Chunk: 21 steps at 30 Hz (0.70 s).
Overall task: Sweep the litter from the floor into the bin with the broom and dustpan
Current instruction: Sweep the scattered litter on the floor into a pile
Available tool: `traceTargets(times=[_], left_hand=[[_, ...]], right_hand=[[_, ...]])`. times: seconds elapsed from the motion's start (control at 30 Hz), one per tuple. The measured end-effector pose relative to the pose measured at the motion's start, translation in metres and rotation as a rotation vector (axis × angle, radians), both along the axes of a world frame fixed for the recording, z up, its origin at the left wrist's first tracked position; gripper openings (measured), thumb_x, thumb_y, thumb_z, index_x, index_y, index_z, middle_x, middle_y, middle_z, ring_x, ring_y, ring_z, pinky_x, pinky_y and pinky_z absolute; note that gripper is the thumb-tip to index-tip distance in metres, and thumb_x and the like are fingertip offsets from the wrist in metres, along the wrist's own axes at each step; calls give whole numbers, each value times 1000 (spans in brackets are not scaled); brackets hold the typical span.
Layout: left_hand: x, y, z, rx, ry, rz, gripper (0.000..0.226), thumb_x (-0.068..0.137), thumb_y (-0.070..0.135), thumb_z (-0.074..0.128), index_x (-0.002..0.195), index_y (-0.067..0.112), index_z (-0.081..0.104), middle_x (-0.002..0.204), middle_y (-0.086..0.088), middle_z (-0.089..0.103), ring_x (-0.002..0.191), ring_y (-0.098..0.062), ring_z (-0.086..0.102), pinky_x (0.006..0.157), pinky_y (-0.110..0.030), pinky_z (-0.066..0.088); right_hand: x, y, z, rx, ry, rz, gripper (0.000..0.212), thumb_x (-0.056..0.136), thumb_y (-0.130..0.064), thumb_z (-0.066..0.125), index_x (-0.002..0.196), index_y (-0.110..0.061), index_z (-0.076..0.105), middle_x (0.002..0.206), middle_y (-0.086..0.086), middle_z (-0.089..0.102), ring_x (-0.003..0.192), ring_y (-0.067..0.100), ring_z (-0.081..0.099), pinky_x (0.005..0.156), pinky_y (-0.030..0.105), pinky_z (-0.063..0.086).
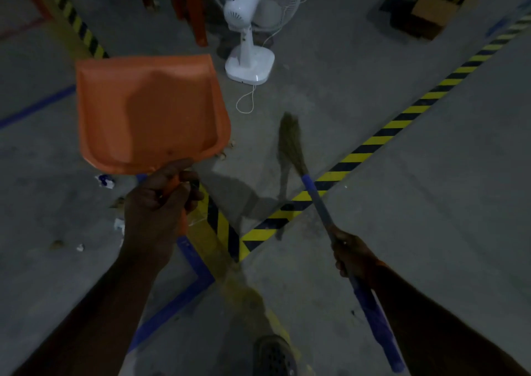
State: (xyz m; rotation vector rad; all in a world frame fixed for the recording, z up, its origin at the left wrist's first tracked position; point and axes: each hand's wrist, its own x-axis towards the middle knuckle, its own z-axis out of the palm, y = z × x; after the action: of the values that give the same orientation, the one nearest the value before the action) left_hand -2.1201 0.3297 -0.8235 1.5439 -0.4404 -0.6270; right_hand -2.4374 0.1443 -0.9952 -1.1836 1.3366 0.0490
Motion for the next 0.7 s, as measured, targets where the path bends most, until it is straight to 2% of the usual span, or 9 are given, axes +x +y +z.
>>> traceTargets(times=[0.17, 0.27, 0.37, 0.57, 0.7], left_hand=[[20, 33, 9, -17, 6, -5, 36, 100, -9, 46, 122, 13, 64, 98, 6, 72, 73, -9, 68, 64, -20, 55], [41, 62, 12, 6, -27, 5, 36, 99, -7, 50, 124, 13, 66, 105, -5, 71, 75, -14, 68, 64, -22, 54], [65, 96, 18, 15, -35, 48, 36, 99, -6, 51, 125, 14, 67, 110, -11, 71, 76, -17, 68, 63, -23, 54], [106, 175, 31, 17, -48, 144, 34, 100, -6, 48, 125, 10, 65, 105, -4, 71, 74, -13, 68, 60, -21, 55], [126, 227, 31, 43, -82, 220, 33, 100, -5, 48, 127, 6, 64, 107, -7, 71, 74, -12, 69, 62, -21, 54]], right_hand=[[40, 61, -2, 12, 21, 176, 46, 101, -7, 47, 145, -18, 43, 65, 11, 48, 48, 22, 46, 53, 34, 41], [65, 90, 9, -4, -49, 286, 51, 101, -9, 47, 145, -35, 41, 69, 10, 49, 54, 24, 46, 51, 33, 41], [78, 117, 19, -37, -136, 315, 51, 102, -13, 47, 134, -51, 41, 68, 7, 47, 55, 25, 44, 51, 34, 42], [113, 161, 18, -116, -109, 272, 49, 102, -17, 49, 144, -40, 44, 66, 5, 51, 53, 22, 48, 52, 34, 45], [143, 200, 11, -152, -23, 356, 43, 102, -14, 46, 140, -35, 47, 70, 12, 57, 51, 22, 50, 50, 33, 46]])
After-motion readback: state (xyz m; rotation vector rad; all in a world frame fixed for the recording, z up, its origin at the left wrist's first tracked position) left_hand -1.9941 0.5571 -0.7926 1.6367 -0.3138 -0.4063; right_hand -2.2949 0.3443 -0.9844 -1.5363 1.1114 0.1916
